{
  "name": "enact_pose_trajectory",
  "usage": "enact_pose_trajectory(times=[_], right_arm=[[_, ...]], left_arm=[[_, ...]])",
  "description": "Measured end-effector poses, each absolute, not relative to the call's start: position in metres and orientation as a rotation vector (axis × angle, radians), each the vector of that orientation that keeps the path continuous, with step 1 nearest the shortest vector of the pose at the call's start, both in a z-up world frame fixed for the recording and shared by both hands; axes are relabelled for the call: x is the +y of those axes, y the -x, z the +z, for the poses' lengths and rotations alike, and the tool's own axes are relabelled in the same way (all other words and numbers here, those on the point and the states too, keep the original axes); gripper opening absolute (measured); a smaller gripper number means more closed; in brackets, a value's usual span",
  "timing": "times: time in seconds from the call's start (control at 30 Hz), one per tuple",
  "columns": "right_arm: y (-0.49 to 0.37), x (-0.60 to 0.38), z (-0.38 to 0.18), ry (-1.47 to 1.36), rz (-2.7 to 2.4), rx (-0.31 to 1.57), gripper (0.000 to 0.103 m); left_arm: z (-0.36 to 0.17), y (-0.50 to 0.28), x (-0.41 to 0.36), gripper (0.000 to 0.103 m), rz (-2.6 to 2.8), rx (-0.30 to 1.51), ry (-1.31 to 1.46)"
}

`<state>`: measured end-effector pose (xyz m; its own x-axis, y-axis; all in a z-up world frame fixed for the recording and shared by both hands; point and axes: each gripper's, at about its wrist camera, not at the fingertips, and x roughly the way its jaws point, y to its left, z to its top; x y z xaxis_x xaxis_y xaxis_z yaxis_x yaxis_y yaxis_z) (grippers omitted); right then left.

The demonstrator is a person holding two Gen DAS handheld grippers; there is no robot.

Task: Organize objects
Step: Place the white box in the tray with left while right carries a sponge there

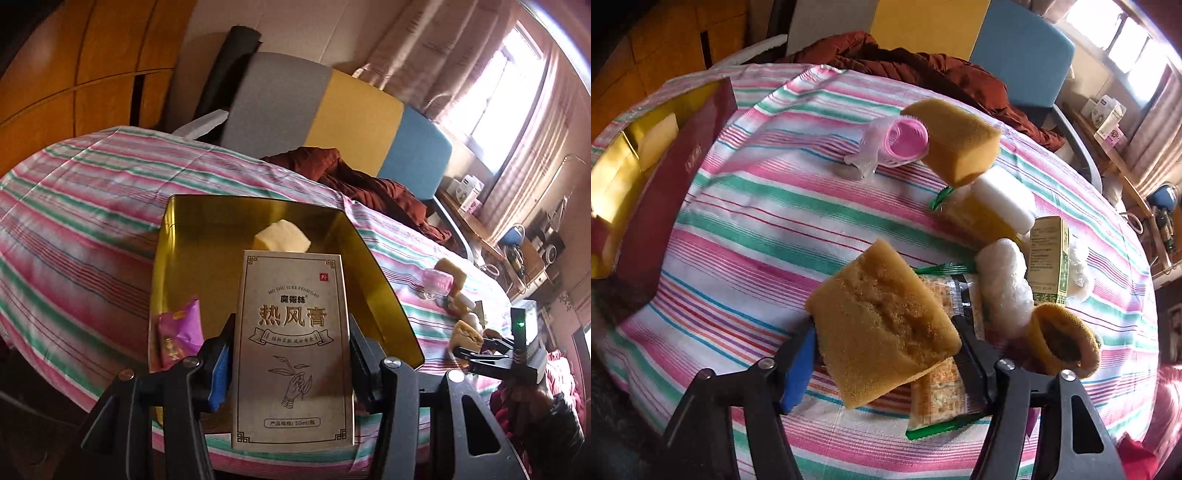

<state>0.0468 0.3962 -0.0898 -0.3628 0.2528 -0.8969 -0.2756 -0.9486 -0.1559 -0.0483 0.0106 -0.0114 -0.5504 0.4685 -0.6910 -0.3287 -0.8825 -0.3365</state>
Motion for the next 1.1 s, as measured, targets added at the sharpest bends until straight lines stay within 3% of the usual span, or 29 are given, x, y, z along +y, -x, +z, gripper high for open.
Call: enact_pose_trajectory(times=[0.5, 0.83, 0.93, 1.03, 1.1], right_arm=[[-0.023, 0.313, -0.008, 1.355, 2.729, 0.126, 0.067], [0.035, 0.218, -0.010, 1.459, 2.943, 0.172, 0.067], [0.049, 0.198, -0.020, 1.510, 2.951, 0.186, 0.067], [0.059, 0.184, -0.032, 1.559, 2.958, 0.227, 0.071], [0.065, 0.175, -0.039, 1.605, 2.971, 0.285, 0.073]], left_arm=[[0.002, 0.093, -0.005, 0.053, 2.492, -0.219, 1.104], [0.002, 0.148, 0.003, 0.053, 2.570, -0.139, 1.105], [-0.004, 0.158, 0.001, 0.058, 2.596, -0.123, 1.122], [-0.010, 0.166, -0.004, 0.077, 2.605, -0.127, 1.163], [-0.012, 0.165, -0.011, 0.078, 2.614, -0.169, 1.178]])
